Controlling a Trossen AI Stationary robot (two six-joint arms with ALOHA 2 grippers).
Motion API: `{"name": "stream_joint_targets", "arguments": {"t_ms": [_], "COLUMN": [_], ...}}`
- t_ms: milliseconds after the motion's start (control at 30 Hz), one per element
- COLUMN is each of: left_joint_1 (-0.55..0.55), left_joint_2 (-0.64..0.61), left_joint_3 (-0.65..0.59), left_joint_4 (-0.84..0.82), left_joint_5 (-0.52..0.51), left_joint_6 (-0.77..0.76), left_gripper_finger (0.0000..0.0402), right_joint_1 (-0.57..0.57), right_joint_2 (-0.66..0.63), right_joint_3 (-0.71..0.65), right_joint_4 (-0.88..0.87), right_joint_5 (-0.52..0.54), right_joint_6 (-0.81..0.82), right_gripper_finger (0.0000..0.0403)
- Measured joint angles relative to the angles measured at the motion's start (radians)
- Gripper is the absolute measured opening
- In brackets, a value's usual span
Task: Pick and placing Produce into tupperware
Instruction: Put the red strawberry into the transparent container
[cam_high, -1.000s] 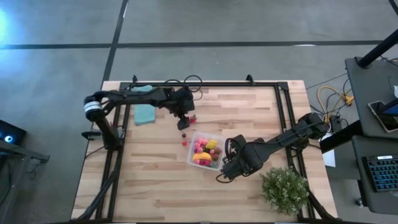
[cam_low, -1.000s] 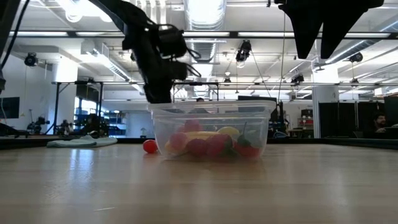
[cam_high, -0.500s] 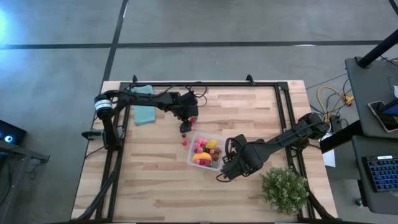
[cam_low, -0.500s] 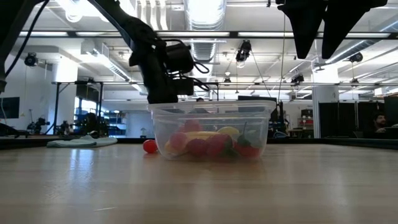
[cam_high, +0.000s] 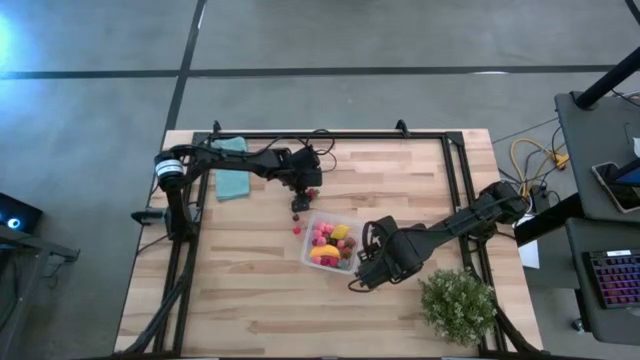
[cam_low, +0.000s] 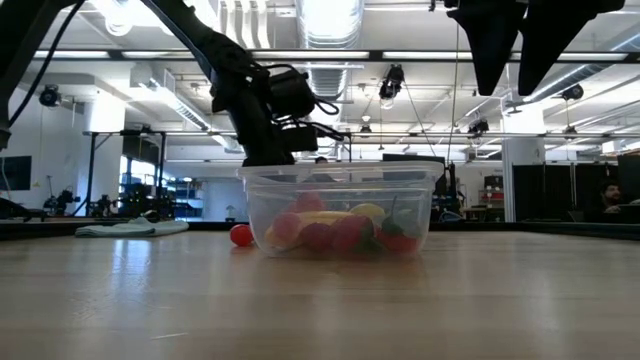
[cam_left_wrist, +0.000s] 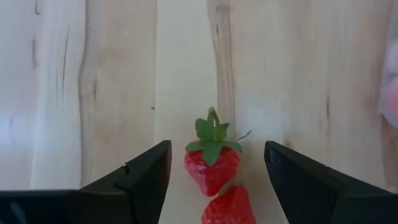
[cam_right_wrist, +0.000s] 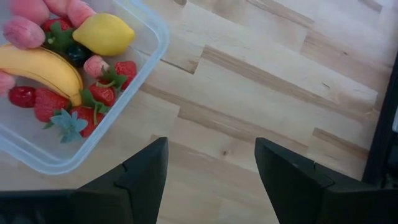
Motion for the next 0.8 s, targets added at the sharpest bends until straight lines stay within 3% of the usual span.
{"name": "stream_joint_targets", "arguments": {"t_ms": [400,800], "left_joint_1": [0.001,0.002], "left_joint_2": [0.0,0.0], "left_joint_3": [-0.039,-0.097], "left_joint_4": [0.007,0.124], "left_joint_5": [0.0,-0.004], "left_joint_6": [0.048,0.051], "left_gripper_finger": [0.0242,0.0242], "right_joint_1": [0.0,0.0], "right_joint_2": [0.0,0.0], "right_joint_3": [-0.032,-0.043], "right_joint_4": [0.001,0.002], "right_joint_5": [0.0,-0.001], "right_joint_6": [0.0,0.018], "right_gripper_finger": [0.0233,0.0233]}}
